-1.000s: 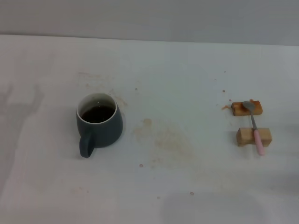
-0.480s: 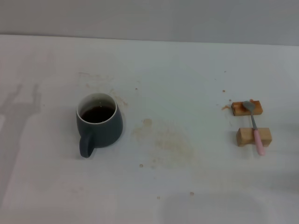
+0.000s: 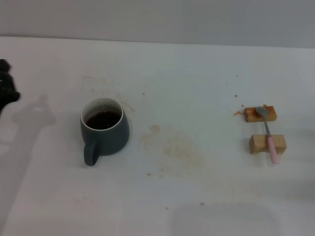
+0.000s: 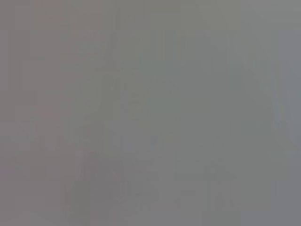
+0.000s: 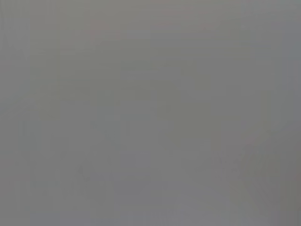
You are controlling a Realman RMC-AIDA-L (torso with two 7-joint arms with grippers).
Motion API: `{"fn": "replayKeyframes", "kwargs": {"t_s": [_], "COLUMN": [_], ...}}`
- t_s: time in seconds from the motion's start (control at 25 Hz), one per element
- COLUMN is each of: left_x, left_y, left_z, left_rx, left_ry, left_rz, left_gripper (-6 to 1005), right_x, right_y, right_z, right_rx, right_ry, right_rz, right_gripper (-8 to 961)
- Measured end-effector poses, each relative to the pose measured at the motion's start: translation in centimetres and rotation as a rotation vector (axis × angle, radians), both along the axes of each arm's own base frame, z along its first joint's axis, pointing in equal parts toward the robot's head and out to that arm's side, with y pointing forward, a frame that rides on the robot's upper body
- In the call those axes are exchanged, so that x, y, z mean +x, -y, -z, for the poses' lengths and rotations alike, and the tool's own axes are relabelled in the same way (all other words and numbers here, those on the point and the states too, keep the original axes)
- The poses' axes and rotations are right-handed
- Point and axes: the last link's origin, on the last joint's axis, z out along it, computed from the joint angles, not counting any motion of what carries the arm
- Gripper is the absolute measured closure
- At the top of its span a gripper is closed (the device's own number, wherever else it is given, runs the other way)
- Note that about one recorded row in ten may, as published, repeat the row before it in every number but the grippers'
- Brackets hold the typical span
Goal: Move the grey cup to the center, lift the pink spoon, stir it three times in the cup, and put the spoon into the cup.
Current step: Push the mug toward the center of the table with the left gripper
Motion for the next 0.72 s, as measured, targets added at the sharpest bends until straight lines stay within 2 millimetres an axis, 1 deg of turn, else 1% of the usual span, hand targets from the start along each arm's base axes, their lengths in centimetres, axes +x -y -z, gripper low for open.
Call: {"fn": "replayKeyframes", "kwargs": {"t_s": [0.04, 0.12, 0.28, 0.32, 0.44, 0.64, 0.72], "left_x": [0.4, 0.9, 0.9, 1.1, 1.0, 1.0, 0.9], "left_y": [0.0, -0.3, -0.4, -1.7, -2.1, -4.0, -4.3], "left_z": [0.5, 1.2, 1.3, 1.4, 1.2, -0.2, -0.6], "left_rx": [-0.036, -0.093, -0.105, -0.221, -0.248, -0.338, -0.373], "left_ry": [-0.015, -0.029, -0.028, 0.014, 0.032, 0.034, 0.026], "left_rz": [0.024, 0.057, 0.059, 0.066, 0.063, 0.059, 0.065], "left_gripper": [901, 930, 987, 1001, 1001, 999, 998], "right_x": [0.0, 0.0, 0.0, 0.0, 0.1, 0.3, 0.2], "right_y": [0.0, -0.1, -0.3, -0.3, -0.3, -0.3, -0.3], "right_z": [0.0, 0.0, 0.0, 0.0, 0.1, 0.3, 0.3], "right_rx": [0.001, 0.002, -0.002, -0.002, -0.009, -0.020, -0.020], "right_ry": [-0.001, -0.002, -0.004, -0.004, -0.007, -0.012, -0.012], "right_rz": [0.001, 0.004, 0.005, 0.005, 0.012, 0.024, 0.025], "right_gripper": [331, 331, 331, 331, 331, 332, 331]}}
